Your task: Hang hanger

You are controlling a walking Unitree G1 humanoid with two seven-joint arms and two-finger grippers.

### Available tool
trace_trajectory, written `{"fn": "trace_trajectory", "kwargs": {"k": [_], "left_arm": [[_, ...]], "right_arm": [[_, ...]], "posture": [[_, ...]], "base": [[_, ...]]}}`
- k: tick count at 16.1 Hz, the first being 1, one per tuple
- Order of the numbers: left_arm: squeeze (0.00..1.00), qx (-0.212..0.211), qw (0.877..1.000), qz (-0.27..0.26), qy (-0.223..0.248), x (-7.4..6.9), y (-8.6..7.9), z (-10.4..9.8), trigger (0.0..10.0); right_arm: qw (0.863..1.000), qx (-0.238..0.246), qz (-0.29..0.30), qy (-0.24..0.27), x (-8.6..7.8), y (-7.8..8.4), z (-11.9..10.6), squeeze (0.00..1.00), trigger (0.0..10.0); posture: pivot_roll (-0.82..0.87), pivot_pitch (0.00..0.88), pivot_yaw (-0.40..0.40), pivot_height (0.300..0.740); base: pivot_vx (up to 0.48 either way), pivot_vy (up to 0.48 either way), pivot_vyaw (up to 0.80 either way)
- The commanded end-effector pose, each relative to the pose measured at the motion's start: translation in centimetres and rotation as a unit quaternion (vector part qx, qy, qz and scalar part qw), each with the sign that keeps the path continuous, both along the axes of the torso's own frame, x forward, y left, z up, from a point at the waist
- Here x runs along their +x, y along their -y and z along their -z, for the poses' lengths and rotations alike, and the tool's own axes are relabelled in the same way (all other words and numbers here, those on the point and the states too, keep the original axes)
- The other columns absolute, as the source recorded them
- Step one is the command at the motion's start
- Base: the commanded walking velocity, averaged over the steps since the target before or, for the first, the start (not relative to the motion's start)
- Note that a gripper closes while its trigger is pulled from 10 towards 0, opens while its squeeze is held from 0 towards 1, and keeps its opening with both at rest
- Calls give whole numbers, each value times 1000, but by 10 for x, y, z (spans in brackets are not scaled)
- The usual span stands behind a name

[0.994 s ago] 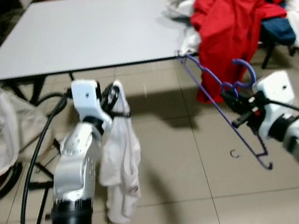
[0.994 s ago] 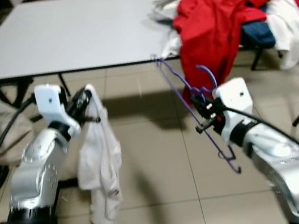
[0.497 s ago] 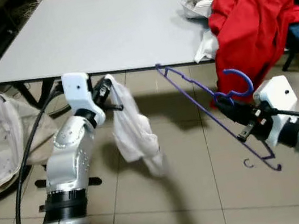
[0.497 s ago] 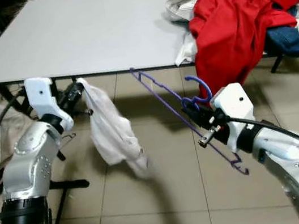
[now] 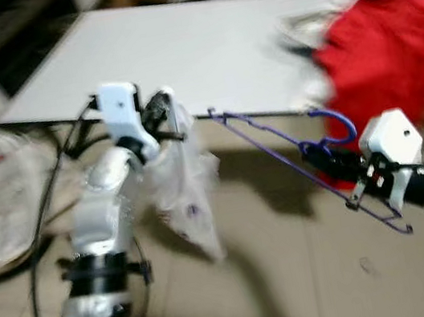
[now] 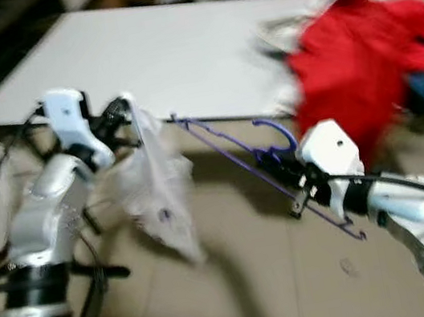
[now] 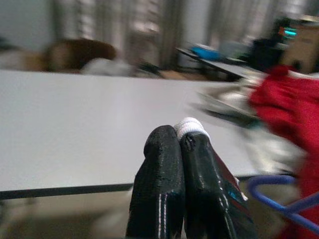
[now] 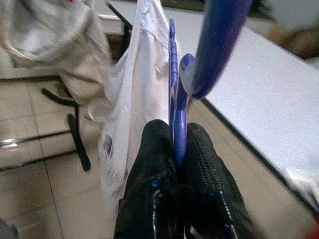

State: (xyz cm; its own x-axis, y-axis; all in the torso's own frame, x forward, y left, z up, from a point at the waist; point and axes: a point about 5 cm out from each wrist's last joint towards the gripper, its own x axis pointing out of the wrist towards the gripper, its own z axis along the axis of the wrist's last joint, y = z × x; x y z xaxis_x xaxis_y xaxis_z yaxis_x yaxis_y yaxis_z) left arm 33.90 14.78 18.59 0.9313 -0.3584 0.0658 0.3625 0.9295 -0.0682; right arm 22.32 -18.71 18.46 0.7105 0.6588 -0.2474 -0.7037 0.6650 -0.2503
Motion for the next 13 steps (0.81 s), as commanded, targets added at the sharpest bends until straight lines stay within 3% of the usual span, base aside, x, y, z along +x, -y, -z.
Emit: {"fn": "trace_trajectory", "kwargs": {"k": [1, 4, 8, 9, 11, 13], "left_arm": [[0, 0, 1000, -13, 8, 0, -8, -6, 10000], [0, 3, 1000, -14, 9, 3, -11, -6, 10000], [0, 3, 1000, -9, 14, 5, -9, -11, 10000], [0, 5, 1000, -6, 18, 7, -10, -14, 10000], [0, 12, 999, 1, 31, 16, -10, -23, 10000], [0, 18, 999, 13, 48, 26, -9, -38, 10000]], "right_arm": [[1000, 3, -22, 8, -2, -7, -4, 0, 10000], [1000, 21, -15, 3, 2, -7, -4, 0, 10000], [999, 35, -16, 7, 3, -11, -7, 0, 10000], [999, 36, -21, 10, 2, -10, -9, 0, 10000], [998, 40, -58, 6, -6, -5, -17, 0, 10000], [990, 38, -128, -33, -22, -1, -23, 0, 10000]], "posture": [[-136, 0, 15, 740], [-139, 0, 20, 740], [-140, 0, 23, 740], [-141, 0, 28, 740], [-140, 0, 29, 740], [-143, 0, 34, 740]], "base": [[368, 0, 0], [363, 0, 0], [365, 0, -800], [364, 0, 0], [360, 0, 0], [362, 0, 0]]}}
